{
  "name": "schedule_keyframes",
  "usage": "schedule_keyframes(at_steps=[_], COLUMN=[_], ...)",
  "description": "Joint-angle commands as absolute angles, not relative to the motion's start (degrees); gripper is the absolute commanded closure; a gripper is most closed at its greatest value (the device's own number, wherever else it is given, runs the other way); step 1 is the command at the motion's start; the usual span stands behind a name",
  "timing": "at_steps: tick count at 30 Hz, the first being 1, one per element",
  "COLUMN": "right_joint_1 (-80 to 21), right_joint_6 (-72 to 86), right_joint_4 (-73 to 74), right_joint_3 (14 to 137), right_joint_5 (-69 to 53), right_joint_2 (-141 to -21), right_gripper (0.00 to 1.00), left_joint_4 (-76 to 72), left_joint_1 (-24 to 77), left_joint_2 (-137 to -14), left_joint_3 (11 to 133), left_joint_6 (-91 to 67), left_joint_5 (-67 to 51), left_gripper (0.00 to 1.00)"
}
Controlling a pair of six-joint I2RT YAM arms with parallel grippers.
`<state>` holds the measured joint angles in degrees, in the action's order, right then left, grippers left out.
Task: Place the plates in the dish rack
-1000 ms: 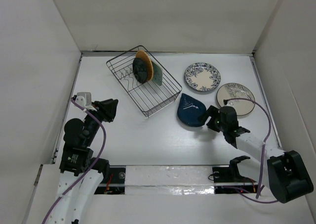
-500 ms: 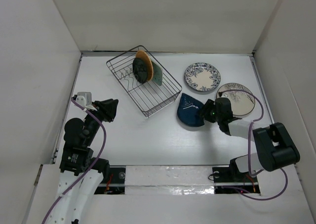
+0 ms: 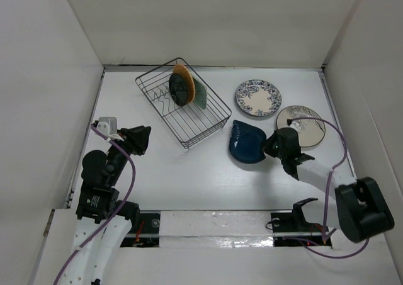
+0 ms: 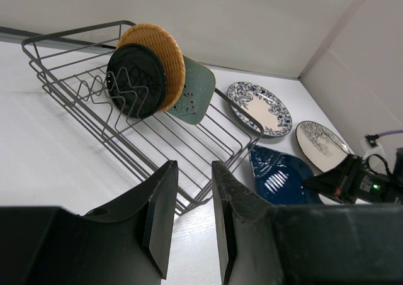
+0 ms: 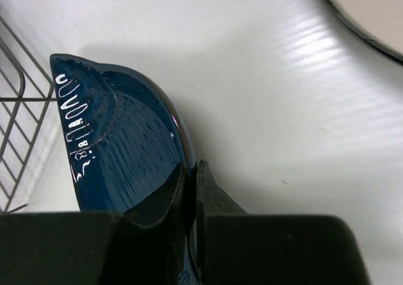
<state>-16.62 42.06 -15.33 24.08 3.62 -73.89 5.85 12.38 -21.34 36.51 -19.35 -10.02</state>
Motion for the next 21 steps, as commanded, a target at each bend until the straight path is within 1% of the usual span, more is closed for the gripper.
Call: schedule_keyframes(at_steps=[1,2,4,5,7,9,10,11,13,14,15,17,18,19,20,21], right_joint_1=[-18.9,-20.7,-22.6,-23.5,-26.5,-29.5,-30.7,-32.1,-36.5,-38.0,-39.4,-42.5,-43.1,-43.7,-44.5,-44.5], right_joint_6=[41.7,40.9,38.9,37.9,36.0,32.0,29.6,28.1,25.3,21.8,20.0,14.0,12.3,10.7,7.6,6.5], right_joint_4=[-12.0,-7.3,-1.2,-0.2,3.2,3.3,2.6,1.4,-1.6,-3.1,-3.8,-4.9,-4.6,-4.0,-3.0,-2.2], right_joint_3=[23.7,24.2,26.4,27.5,32.4,36.5,41.1,43.2,47.7,53.4,56.6,63.2,71.0,74.9,78.8,86.8], right_joint_5=[13.2,14.7,19.6,20.9,24.6,25.1,25.6,26.0,28.0,28.5,29.3,32.1,32.4,33.4,34.1,34.8], right_joint_2=[-62.9,-56.5,-50.2,-45.2,-42.2,-42.6,-44.2,-46.3,-53.8,-57.0,-63.6,-70.5,-74.1,-81.1,-84.7,-88.0], right_gripper=[1.00,1.00,1.00,1.00,1.00,1.00,1.00,1.00,1.00,1.00,1.00,1.00,1.00,1.00,1.00,1.00], left_joint_4=[3.1,3.1,3.0,3.1,3.1,3.0,2.9,3.0,3.0,3.2,3.3,3.3,3.3,3.3,3.4,3.5], left_joint_1=[12.7,12.7,12.7,12.7,12.7,12.7,12.7,12.7,12.7,12.7,12.7,12.7,12.7,12.7,12.7,12.7], left_joint_2=[-22.0,-22.1,-22.1,-22.1,-22.0,-22.0,-22.0,-22.1,-22.0,-21.8,-21.7,-21.5,-21.4,-21.3,-21.1,-21.0], left_joint_3=[37.6,37.6,37.6,37.6,37.6,37.6,37.6,37.6,37.6,37.6,37.6,37.7,37.9,38.0,38.0,38.1], left_joint_6=[-19.0,-19.0,-19.0,-19.1,-19.1,-19.1,-19.1,-19.1,-19.0,-19.0,-19.0,-19.0,-19.0,-19.0,-19.0,-19.0], left_joint_5=[-10.3,-10.2,-10.5,-10.5,-10.3,-10.5,-10.5,-10.5,-10.5,-10.5,-10.4,-10.5,-10.5,-10.4,-10.3,-9.8], left_gripper=[0.75,0.75,0.75,0.75,0.75,0.75,0.75,0.75,0.75,0.75,0.75,0.75,0.75,0.75,0.75,0.75])
